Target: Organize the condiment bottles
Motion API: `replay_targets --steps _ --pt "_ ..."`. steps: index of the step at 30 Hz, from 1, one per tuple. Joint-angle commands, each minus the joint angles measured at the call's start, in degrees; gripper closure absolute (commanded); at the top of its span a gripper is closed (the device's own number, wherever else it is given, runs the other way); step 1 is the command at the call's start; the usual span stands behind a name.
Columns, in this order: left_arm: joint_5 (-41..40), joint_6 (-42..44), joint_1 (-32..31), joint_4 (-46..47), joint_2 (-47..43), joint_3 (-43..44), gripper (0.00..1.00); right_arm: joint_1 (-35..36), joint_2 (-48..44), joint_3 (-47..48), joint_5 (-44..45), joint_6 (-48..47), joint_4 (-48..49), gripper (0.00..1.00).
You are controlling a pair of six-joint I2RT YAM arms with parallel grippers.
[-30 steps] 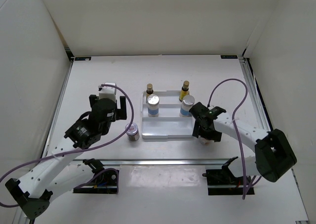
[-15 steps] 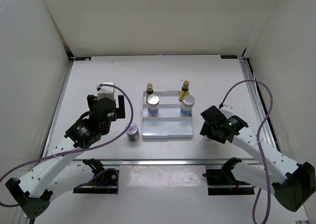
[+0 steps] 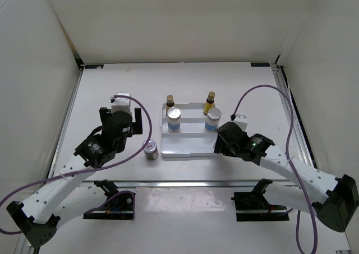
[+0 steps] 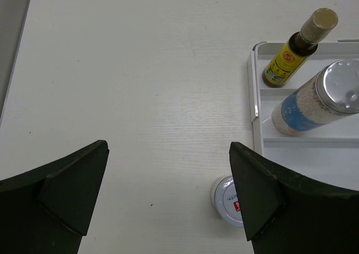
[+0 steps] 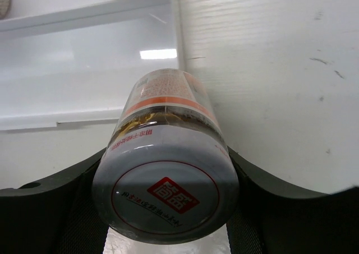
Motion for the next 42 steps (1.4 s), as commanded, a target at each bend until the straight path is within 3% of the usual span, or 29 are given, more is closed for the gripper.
replay_targets --steps 1,8,25,35,42 --pt "-0.7 -0.4 0.2 0.1 -0.3 0.9 0.00 2.8 2.5 1.1 1.5 -1.0 9.5 1.00" --pt "0.0 -0.4 0.2 0.1 -0.3 0.9 0.00 6.2 6.7 3.1 5.0 -2.3 13.6 1.00" --pt "0.5 -0.4 0.2 0.1 1.3 1.4 0.00 6.7 19.9 5.8 8.1 1.7 12.0 0.99" --pt "1.0 -0.4 0.2 0.1 1.3 1.4 0.00 7.8 25.5 8.1 7.5 2.3 10.4 0.90" --pt "1.0 -0.4 0.2 0.1 1.8 1.4 0.00 12.1 25.6 9.3 15.6 6.0 6.3 1.00"
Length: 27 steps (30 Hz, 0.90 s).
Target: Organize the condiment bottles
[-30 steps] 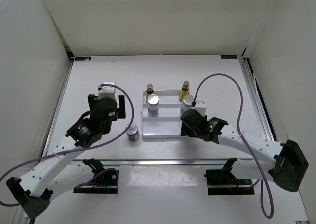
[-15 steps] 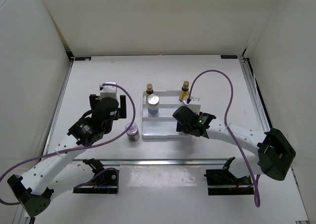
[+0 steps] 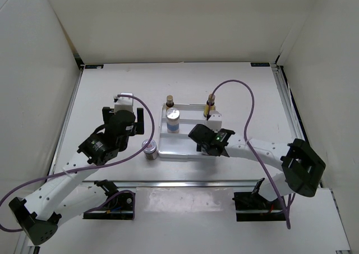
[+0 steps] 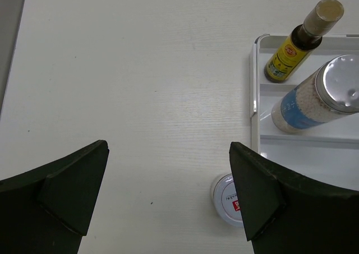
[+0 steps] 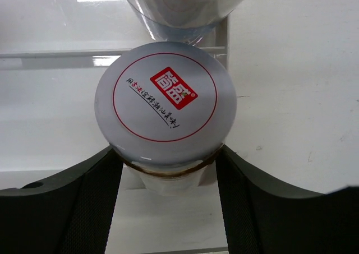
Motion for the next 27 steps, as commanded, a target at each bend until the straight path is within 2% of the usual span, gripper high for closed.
replay_targets --steps 1,7,15,22,26,27 --pt "0.6 -0.4 0.2 0.1 -0.2 1.4 0.00 4.0 -1.4 3.2 7.2 3.2 -4.3 1.00" --pt "0.6 -0.4 0.2 0.1 0.3 1.4 0.00 9.2 -1.9 4.9 16.4 8.9 -9.6 1.00" --pt "0.6 -0.4 0.2 0.1 0.8 1.9 0.00 15.1 1.7 3.3 29.4 25.2 -13.3 1.00" --pt "0.6 -0.4 0.2 0.1 0.8 1.9 0.00 15.8 5.6 2.1 35.6 36.4 -16.2 1.00" --pt "1.1 -0.4 0.2 0.1 1.4 1.9 0.00 16.9 9.8 2.7 39.7 50.7 -25.6 1.00" --pt "1.1 -0.4 0.2 0.1 1.4 1.9 0.00 16.9 11.0 3.7 40.7 58.4 -28.4 1.00"
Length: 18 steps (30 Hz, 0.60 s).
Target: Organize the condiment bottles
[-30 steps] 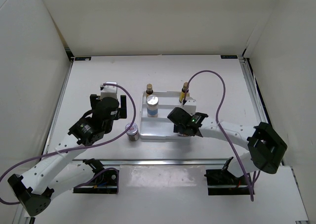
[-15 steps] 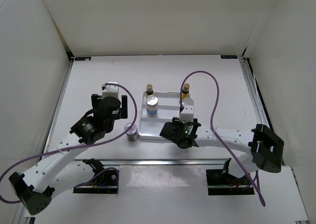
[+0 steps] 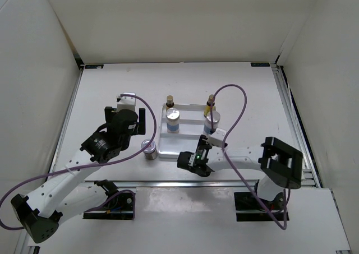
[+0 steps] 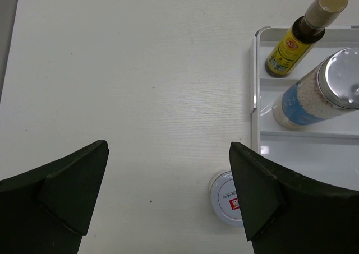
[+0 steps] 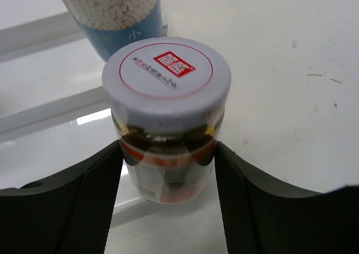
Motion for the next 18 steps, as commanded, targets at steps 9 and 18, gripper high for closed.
replay_targets --steps 9,18 --pt "0.6 -0.4 0.2 0.1 -0.2 1.9 0.00 6.2 21.5 12.0 15.4 52.2 -44.0 1.00" --pt "0.6 -0.4 0.2 0.1 -0.7 1.9 0.00 7.2 20.8 13.4 15.4 51.2 -44.0 1.00"
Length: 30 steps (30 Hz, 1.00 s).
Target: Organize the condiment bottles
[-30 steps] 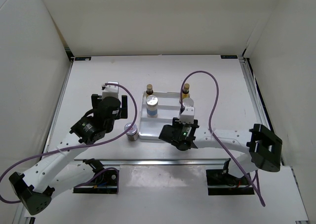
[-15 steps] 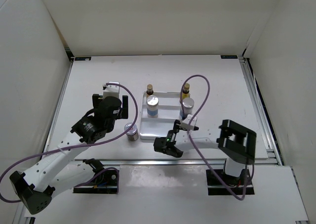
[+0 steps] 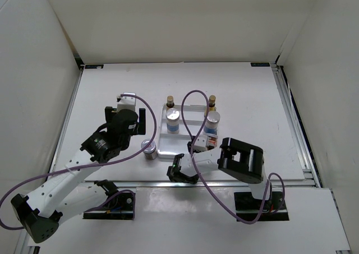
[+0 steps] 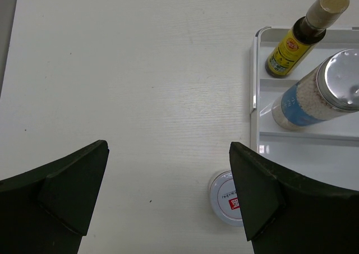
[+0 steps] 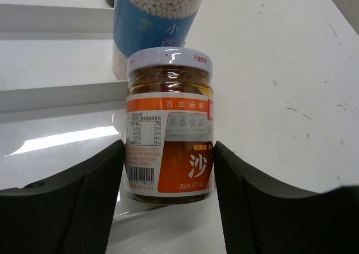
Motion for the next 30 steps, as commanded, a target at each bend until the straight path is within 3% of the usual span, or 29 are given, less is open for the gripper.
replay_targets --steps 1,18,20,21,24,25,28,30 --pt "0.3 -0.4 0.2 0.1 -0.9 1.9 0.00 1.0 -2.7 1.4 4.2 31.0 -21.0 1.00" --pt "0.3 -0.4 0.2 0.1 -0.4 1.9 0.00 2.1 -10.6 2.5 5.4 22.5 -21.0 0.98" --pt "0.3 -0.4 0.2 0.1 -0.4 1.9 0.00 2.6 -11.1 2.5 5.4 20.7 -21.0 0.89" --pt "0.3 -0.4 0.2 0.1 -0.4 1.9 0.00 2.6 -12.1 3.1 5.4 19.9 -21.0 0.76" --pt "0.3 -0.4 0.2 0.1 -0.4 1.9 0.00 3.8 -14.4 5.4 5.9 12.8 -21.0 0.52" --pt "0.3 -0.4 0.2 0.1 -0.4 1.9 0.00 4.4 -15.1 6.3 5.9 10.1 -21.0 0.36" --pt "0.3 -0.4 0.2 0.1 0.2 1.9 0.00 4.4 -19.8 11.1 1.9 1.1 -21.0 0.19" --pt "0.3 -0.4 0.2 0.1 0.2 1.9 0.00 5.0 -22.4 13.1 -2.6 -1.6 -21.0 0.14"
